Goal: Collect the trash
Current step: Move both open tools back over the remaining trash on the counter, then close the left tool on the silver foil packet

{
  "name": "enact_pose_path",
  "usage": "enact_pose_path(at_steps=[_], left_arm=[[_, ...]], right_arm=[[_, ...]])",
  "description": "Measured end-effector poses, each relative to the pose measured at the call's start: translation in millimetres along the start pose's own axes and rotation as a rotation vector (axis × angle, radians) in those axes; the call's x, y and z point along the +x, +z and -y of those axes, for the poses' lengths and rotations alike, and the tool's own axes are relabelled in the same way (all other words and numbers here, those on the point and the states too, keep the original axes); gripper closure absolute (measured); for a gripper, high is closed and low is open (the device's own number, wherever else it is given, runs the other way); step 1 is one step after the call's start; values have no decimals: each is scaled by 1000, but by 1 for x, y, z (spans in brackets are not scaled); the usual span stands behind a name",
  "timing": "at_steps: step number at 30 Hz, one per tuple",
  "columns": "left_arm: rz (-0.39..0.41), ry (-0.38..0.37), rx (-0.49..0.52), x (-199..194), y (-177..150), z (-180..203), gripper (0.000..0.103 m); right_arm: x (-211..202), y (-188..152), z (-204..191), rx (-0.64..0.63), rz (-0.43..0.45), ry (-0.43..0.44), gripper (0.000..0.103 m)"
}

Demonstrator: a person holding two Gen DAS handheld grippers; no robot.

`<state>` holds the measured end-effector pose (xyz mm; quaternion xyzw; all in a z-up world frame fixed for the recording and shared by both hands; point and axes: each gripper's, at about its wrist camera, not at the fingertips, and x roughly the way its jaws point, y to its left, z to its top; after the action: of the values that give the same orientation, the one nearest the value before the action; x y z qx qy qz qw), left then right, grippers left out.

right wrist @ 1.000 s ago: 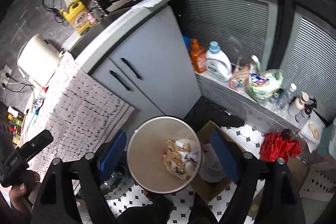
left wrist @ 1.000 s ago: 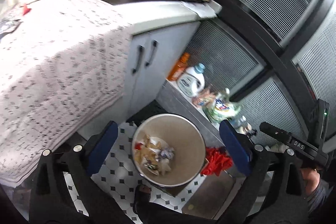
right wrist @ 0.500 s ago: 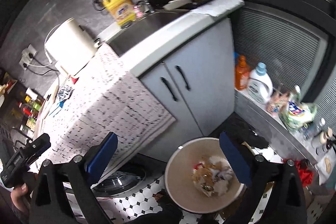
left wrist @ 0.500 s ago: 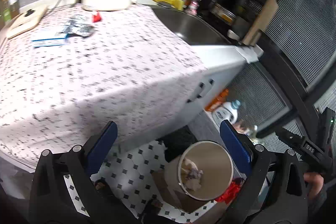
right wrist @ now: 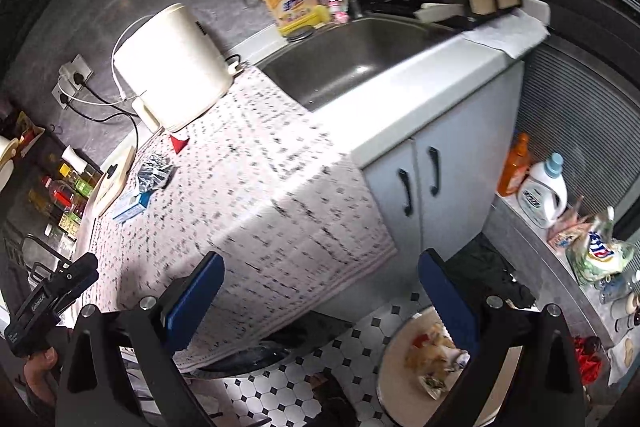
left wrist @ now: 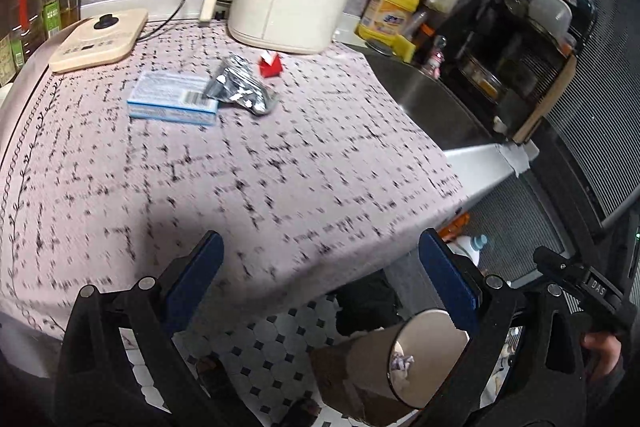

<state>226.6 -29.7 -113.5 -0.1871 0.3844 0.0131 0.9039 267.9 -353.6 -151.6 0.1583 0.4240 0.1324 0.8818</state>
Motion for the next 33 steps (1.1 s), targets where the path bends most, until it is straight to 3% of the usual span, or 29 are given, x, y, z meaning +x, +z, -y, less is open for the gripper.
enact_pose_path(at_steps=[7, 17, 25, 33], left_arm=[[24, -13, -17, 20, 47, -46, 6], [18, -54, 7, 64, 110, -92, 7], [-40, -107, 57, 112, 139, -105, 16], [-81, -62, 133, 143, 147, -95, 21]], right_arm=[[23, 15, -51, -20, 10, -26, 8], [43, 26, -91, 48, 33, -121, 8], [43, 23, -115, 80, 58, -189, 8], [39, 24, -120, 87, 67, -231, 8]])
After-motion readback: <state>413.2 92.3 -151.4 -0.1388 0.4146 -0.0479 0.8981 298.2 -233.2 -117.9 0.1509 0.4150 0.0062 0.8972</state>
